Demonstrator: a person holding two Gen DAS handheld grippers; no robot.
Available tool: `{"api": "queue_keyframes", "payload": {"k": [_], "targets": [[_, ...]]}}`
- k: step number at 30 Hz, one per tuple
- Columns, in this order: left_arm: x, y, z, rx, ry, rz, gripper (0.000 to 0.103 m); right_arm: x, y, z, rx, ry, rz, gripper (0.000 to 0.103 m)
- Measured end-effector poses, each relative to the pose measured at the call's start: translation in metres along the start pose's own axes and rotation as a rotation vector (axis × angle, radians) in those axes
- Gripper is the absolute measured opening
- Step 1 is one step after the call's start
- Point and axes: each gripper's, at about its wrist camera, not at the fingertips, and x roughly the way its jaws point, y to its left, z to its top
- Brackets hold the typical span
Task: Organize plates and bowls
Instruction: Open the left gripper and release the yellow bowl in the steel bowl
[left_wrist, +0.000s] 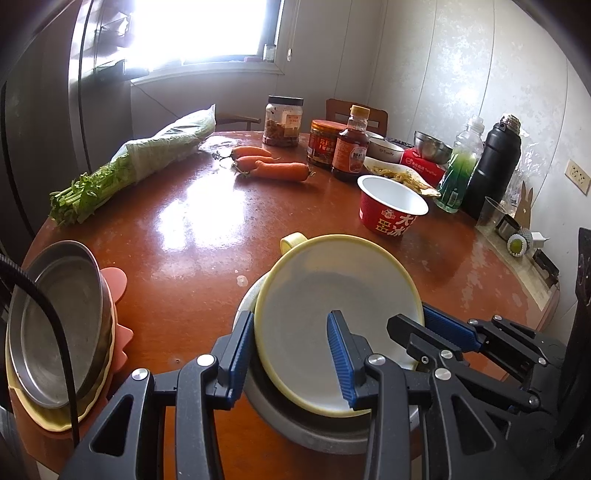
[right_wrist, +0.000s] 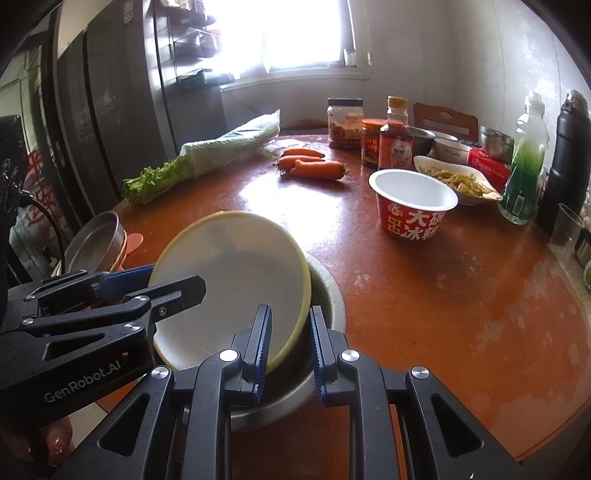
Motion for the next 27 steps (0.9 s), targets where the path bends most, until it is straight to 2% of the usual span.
{"api": "queue_keyframes", "payload": {"k": [5, 8, 13, 18, 20, 27], "targets": [[-0.002, -0.002, -0.002, 0.007, 0.003, 0.002, 0.041, -0.001, 0.000, -0.002, 0.004, 0.007, -0.001, 0.022], [-0.004, -0.002, -0.002, 0.007, -0.002, 0.015, 0.047, -0.002, 0.000, -0.002, 0.003, -0.005, -0.006, 0.023], [-0.007, 0.003, -0.001, -0.002, -0.012, 0.025, 0.049, -0.005, -0.003, -0.002, 0.011, -0.012, -0.004, 0.024], [-0.014, 0.005, 0.001, -0.006, -0.032, 0.034, 0.056, -0.010, -0.006, -0.001, 0.023, -0.024, -0.006, 0.032], [-0.017, 0.005, 0.001, -0.007, -0.039, 0.036, 0.059, -0.013, -0.008, -0.001, 0.027, -0.031, -0.005, 0.033], [-0.023, -0.001, 0.003, 0.008, -0.050, 0.047, 0.060, -0.022, -0.014, 0.001, 0.037, -0.051, -0.003, 0.034]]}}
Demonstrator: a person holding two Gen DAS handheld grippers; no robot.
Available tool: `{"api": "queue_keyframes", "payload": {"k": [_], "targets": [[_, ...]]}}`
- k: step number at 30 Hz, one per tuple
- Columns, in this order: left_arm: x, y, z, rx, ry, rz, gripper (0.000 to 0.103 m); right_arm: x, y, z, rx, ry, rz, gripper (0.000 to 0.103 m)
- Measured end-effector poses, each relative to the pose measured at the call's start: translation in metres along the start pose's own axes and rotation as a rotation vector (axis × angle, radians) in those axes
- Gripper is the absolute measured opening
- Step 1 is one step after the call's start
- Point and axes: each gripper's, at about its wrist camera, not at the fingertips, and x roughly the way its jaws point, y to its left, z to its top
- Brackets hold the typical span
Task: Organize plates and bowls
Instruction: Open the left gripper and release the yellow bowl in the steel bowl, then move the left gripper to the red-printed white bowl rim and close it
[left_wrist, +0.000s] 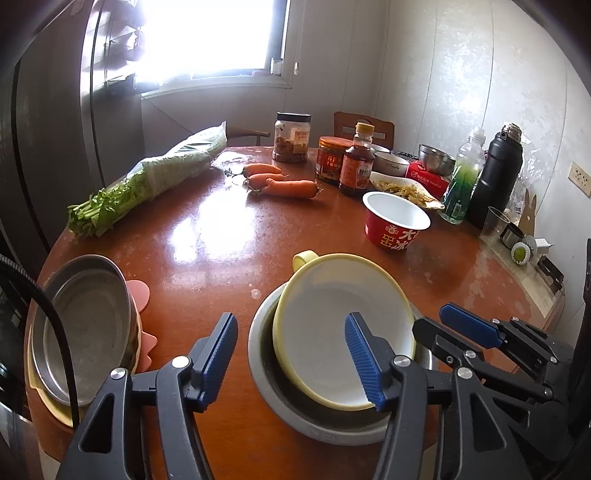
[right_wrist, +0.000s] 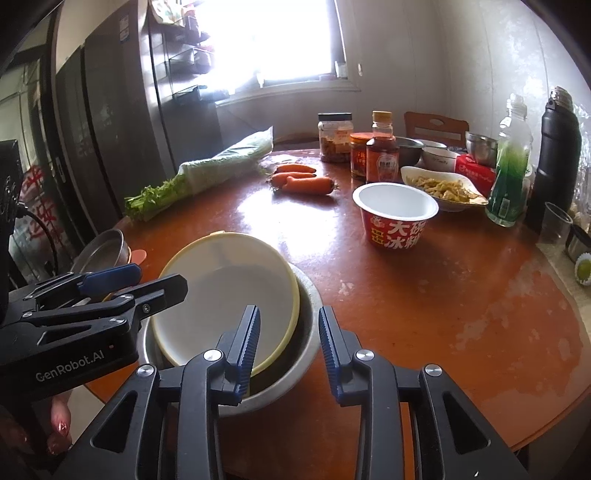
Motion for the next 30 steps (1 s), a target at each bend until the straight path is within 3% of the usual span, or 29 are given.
{"api": "queue_keyframes", "payload": {"k": [13, 19, 30], "targets": [[-0.001, -0.025, 0.016, 0.038, -0.007, 0.011, 0.063, -0.015, -0.025, 0.010, 0.036, -0.028, -0.017, 0.039], [0.008, -0.038, 0.027, 0.055, 0.004, 0.011, 0.063, -0.017, -0.042, 0.019, 0.061, -0.040, -0.008, 0.048], [0.033, -0.066, 0.071, 0.073, 0.048, 0.000, 0.063, -0.010, -0.094, 0.052, 0.149, -0.028, -0.039, 0.051]]}}
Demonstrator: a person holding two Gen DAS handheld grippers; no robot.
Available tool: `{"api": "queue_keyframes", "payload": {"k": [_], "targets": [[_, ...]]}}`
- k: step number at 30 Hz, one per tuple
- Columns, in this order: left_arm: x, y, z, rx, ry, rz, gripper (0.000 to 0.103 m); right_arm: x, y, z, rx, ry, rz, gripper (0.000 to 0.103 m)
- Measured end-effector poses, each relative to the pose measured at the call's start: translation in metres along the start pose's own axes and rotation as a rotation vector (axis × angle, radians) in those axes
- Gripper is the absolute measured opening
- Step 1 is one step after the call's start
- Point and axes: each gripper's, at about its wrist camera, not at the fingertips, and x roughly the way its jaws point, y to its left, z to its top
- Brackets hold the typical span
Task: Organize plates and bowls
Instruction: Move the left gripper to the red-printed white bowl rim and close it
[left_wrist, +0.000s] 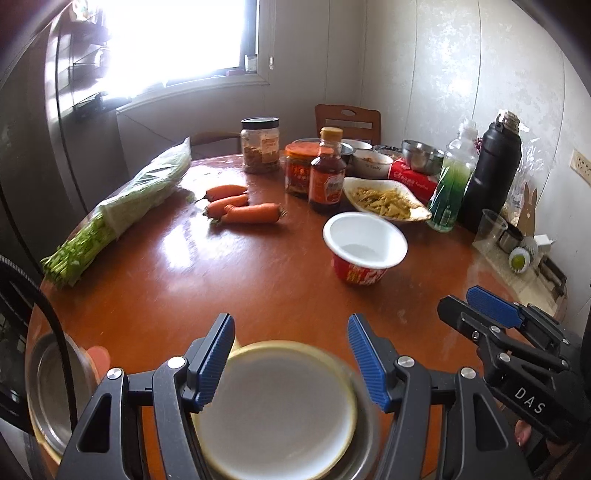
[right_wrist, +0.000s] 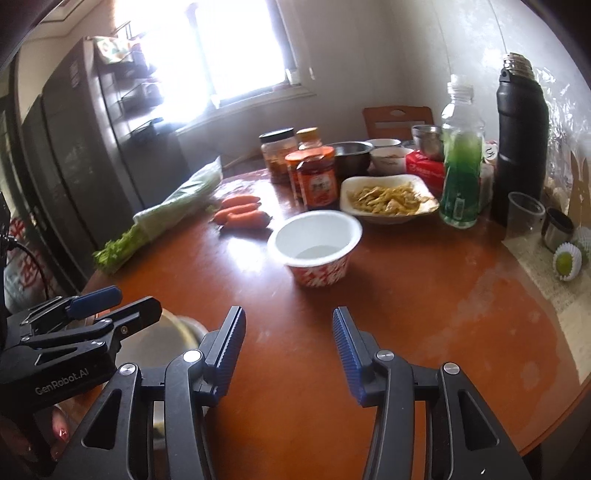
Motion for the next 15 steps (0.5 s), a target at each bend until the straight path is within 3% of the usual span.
{"api": "queue_keyframes", "payload": {"k": [8, 15], "targets": [[0.027, -0.021, 0.038, -0.014, 0.034, -0.028, 0.064, 0.025, -0.038, 0.036, 0.047, 0.019, -0.007, 0.051], [0.069, -0.023, 0.065, -0.078, 0.115, -0.073, 0.064, 0.056, -0.060, 0.049, 0.059, 0.067, -0.016, 0.051]]}}
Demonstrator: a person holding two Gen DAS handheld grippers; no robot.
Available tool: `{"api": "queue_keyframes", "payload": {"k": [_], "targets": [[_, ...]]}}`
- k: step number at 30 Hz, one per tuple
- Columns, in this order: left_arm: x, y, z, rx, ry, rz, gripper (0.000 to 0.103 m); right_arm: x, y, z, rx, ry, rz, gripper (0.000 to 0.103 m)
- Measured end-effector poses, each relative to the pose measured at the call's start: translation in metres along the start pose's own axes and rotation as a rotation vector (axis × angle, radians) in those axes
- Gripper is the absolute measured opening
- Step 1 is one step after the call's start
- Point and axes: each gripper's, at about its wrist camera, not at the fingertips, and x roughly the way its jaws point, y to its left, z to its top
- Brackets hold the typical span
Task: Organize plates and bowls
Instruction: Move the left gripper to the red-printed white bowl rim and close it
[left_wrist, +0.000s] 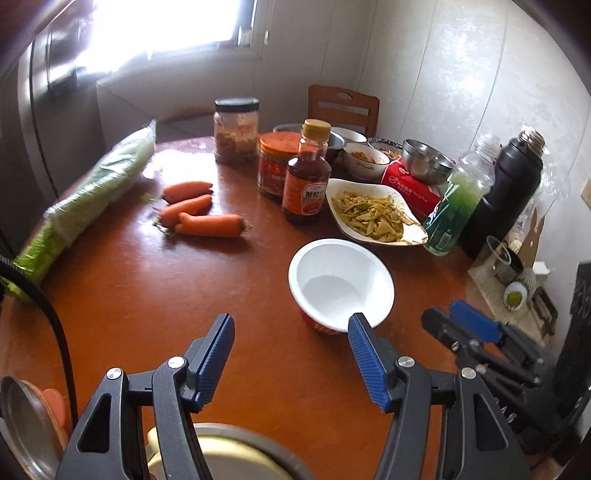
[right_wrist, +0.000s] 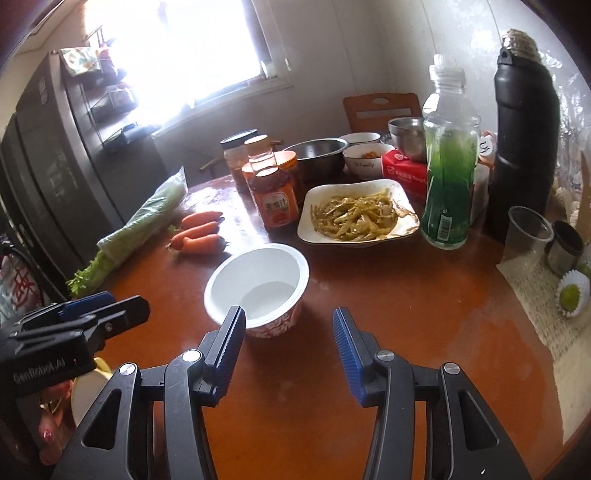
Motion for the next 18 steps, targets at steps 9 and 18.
{"api": "queue_keyframes", "payload": {"k": [9, 18], "targets": [[0.049, 0.007, 0.015, -0.005, 0.091, 0.073, 0.070, 0.049, -0.002, 0.017, -0.020, 0.070, 0.013, 0.051], [0.075, 0.018, 0.022, -0.038, 0.150, 0.074, 0.070, 0.082, 0.004, 0.024, -0.063, 0.123, 0.017, 0.048]]}}
